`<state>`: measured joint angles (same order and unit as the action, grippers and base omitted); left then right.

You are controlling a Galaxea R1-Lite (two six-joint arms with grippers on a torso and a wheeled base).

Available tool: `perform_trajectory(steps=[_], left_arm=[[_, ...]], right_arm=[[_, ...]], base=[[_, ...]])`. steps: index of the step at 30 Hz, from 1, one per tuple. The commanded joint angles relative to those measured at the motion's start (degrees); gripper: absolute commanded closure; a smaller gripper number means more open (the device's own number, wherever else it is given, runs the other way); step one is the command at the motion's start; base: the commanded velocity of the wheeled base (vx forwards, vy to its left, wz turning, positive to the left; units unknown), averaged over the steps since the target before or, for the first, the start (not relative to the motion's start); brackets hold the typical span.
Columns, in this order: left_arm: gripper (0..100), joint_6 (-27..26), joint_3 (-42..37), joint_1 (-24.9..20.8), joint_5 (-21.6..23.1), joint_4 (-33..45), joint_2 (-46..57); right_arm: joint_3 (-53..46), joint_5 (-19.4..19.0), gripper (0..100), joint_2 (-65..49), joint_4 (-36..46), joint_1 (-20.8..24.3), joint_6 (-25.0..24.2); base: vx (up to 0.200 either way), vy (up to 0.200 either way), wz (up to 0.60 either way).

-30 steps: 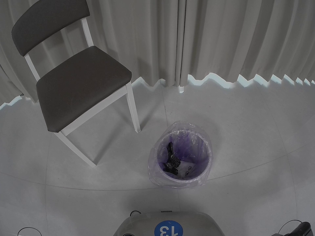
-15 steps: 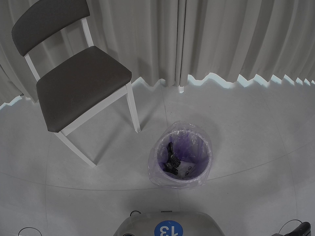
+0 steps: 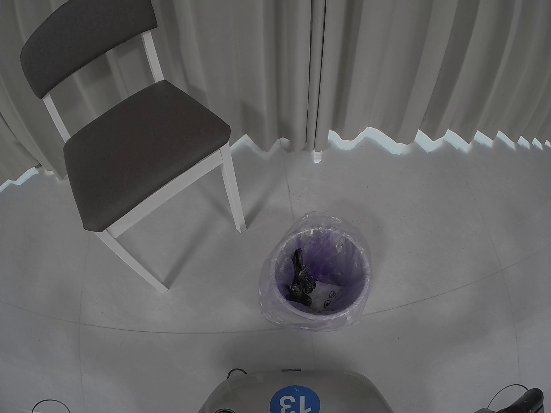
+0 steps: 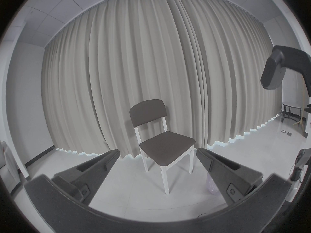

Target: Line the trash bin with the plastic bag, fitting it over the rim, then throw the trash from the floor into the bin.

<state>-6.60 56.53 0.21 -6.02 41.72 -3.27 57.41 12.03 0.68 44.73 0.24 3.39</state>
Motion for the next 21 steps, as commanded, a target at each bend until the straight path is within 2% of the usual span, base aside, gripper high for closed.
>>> perform_trajectory(steps=[1,3,5,9,12,13,14,16,18,21], left_arm=[[0,5.28,-3.35,-0.12,-0.83,2.49,3.27],[0,9.76,-5.20,-0.21,-0.92,3.64,3.27],[0,11.78,-9.95,-0.12,-0.92,2.14,3.27],[0,13.71,-21.11,-0.12,-1.18,-7.35,3.18],[0,11.96,-36.49,-0.12,-0.83,-27.57,3.18],[0,11.78,-37.19,-0.12,-0.83,-28.62,3.18],[0,8.00,-45.54,-0.12,-0.31,-38.38,3.27],[0,3.43,-52.92,-0.21,0.75,-46.37,3.27],[0,1.15,-56.53,-0.21,2.42,-49.71,3.27],[0,2.20,-56.53,-0.21,2.77,-45.67,3.27]], right_arm=[[-0.63,-3.51,0,-0.68,-1.40,0.02,-1.81],[-2.30,-6.32,0,-0.68,-1.92,0.02,-2.07],[-5.20,-7.20,0,-0.68,-3.24,0.02,-2.25],[-13.90,-7.55,0,-0.68,-12.38,0.02,-4.97],[-26.56,-8.34,0,-0.68,-26.97,0.02,-5.94],[-27.00,-8.34,0,-0.68,-27.50,0.02,-5.94],[-33.24,-8.52,0,-0.68,-33.04,0.02,-6.03],[-39.21,-8.52,0,-0.68,-37.96,0.02,-6.03],[-44.66,-8.52,0,-0.68,-41.83,0.02,-6.03],[-50.64,-8.52,0,-0.68,-46.49,0.02,-6.64]], base=[[0.000,0.000,0.00],[0.000,0.000,0.00],[0.000,0.000,0.00],[0.000,0.000,0.00],[0.000,0.000,0.00],[0.000,0.000,0.00],[0.000,0.000,0.00],[0.000,0.000,0.00],[0.000,0.000,0.00],[0.000,0.000,0.00]])
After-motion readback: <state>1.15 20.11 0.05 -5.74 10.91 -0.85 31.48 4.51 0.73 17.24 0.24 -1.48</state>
